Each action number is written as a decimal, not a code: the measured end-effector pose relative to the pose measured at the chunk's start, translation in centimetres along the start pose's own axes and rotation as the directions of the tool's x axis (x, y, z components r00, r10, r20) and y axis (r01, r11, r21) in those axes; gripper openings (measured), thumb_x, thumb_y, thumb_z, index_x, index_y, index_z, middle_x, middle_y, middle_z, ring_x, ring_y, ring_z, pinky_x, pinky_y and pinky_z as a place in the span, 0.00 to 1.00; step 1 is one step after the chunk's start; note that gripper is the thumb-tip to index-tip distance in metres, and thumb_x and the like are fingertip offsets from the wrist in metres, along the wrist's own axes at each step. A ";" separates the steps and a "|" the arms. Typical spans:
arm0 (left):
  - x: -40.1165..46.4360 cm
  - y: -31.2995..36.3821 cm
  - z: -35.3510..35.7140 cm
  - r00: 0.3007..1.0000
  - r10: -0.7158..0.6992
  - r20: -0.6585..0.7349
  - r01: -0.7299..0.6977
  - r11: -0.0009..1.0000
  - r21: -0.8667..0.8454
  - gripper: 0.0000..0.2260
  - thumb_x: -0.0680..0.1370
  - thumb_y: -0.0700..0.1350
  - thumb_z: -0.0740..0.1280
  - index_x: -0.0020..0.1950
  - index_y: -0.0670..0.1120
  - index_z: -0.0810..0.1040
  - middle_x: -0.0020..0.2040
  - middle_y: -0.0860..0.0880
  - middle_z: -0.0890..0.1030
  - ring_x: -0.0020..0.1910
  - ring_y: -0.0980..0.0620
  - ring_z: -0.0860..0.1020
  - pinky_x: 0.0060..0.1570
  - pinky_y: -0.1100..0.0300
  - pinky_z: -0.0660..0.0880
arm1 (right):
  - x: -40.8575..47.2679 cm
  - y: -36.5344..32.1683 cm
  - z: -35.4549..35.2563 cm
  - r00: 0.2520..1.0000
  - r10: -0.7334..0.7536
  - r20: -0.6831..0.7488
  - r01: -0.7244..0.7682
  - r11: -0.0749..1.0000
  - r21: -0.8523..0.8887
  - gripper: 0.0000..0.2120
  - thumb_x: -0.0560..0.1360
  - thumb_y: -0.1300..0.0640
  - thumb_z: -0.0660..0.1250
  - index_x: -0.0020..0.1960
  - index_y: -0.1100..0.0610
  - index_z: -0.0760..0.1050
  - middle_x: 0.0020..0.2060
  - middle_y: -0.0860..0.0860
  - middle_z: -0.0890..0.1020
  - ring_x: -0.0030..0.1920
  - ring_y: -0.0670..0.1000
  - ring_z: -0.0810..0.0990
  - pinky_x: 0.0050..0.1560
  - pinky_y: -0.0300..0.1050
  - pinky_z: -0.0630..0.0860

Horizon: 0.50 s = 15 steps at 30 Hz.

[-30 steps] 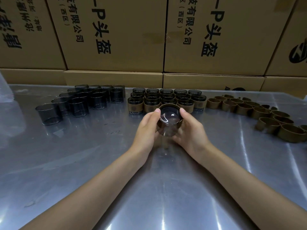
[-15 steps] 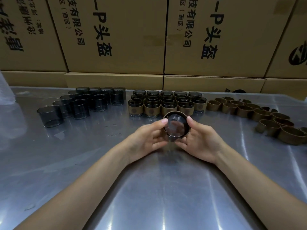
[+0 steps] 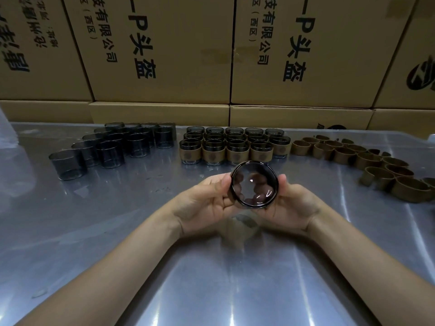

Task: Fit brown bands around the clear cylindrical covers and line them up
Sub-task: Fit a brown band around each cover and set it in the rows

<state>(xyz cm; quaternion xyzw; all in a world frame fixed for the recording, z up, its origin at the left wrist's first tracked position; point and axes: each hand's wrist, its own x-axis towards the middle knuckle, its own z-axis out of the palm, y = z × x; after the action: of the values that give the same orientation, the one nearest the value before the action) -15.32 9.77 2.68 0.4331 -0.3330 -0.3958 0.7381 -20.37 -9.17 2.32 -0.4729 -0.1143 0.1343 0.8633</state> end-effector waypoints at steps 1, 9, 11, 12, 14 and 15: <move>0.0 0.1 0.1 1.000 0.004 0.009 -0.004 1.000 0.017 0.19 0.63 0.53 0.80 0.50 0.47 0.86 0.49 0.49 0.86 0.50 0.55 0.83 0.53 0.62 0.79 | 0.0 -0.1 0.0 1.000 -0.003 -0.025 0.004 1.000 0.011 0.44 0.43 0.50 0.88 0.55 0.64 0.79 0.49 0.60 0.84 0.48 0.56 0.85 0.47 0.47 0.82; 1.7 0.2 1.6 0.849 0.108 -0.518 -0.002 0.980 0.201 0.27 0.69 0.67 0.59 0.36 0.43 0.75 0.39 0.36 0.75 0.40 0.42 0.73 0.44 0.53 0.71 | 2.0 0.9 3.9 0.862 -0.236 -0.448 0.056 0.924 -0.378 0.26 0.64 0.30 0.62 0.30 0.52 0.80 0.34 0.54 0.80 0.39 0.54 0.79 0.49 0.49 0.74; 2.2 -0.5 2.5 0.794 0.274 -0.543 -0.101 0.940 0.327 0.32 0.75 0.65 0.57 0.31 0.35 0.69 0.34 0.40 0.67 0.35 0.43 0.66 0.39 0.53 0.64 | 2.4 1.4 4.8 0.775 -0.386 -0.500 0.138 0.876 -0.462 0.25 0.63 0.31 0.63 0.23 0.51 0.73 0.25 0.48 0.75 0.30 0.47 0.76 0.39 0.41 0.75; 2.3 -0.8 2.8 0.764 0.356 -0.538 -0.159 0.912 0.378 0.33 0.78 0.62 0.57 0.33 0.31 0.69 0.35 0.40 0.68 0.37 0.43 0.66 0.42 0.51 0.64 | 2.4 1.6 5.1 0.748 -0.438 -0.498 0.177 0.856 -0.487 0.25 0.64 0.32 0.63 0.22 0.52 0.71 0.24 0.46 0.74 0.27 0.45 0.75 0.33 0.37 0.74; 2.1 -1.0 3.3 0.715 0.450 -0.535 -0.234 0.876 0.423 0.32 0.81 0.58 0.57 0.37 0.26 0.71 0.37 0.39 0.71 0.39 0.41 0.70 0.44 0.49 0.66 | 2.4 1.7 5.5 0.733 -0.484 -0.478 0.226 0.836 -0.500 0.24 0.64 0.33 0.63 0.22 0.51 0.70 0.24 0.47 0.74 0.27 0.44 0.75 0.30 0.35 0.73; 2.0 -1.0 3.4 0.700 0.464 -0.543 -0.239 0.869 0.434 0.32 0.80 0.57 0.57 0.37 0.27 0.72 0.37 0.38 0.72 0.38 0.41 0.71 0.44 0.48 0.68 | 2.3 1.8 5.6 0.736 -0.487 -0.469 0.233 0.834 -0.500 0.24 0.65 0.33 0.63 0.22 0.51 0.70 0.24 0.47 0.75 0.28 0.45 0.76 0.32 0.37 0.74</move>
<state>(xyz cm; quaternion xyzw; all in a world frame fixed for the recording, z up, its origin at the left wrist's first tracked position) -17.52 6.44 3.39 0.5845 -0.2049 -0.0149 0.7849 -20.19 -3.09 3.93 -0.6279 0.0367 -0.2170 0.7465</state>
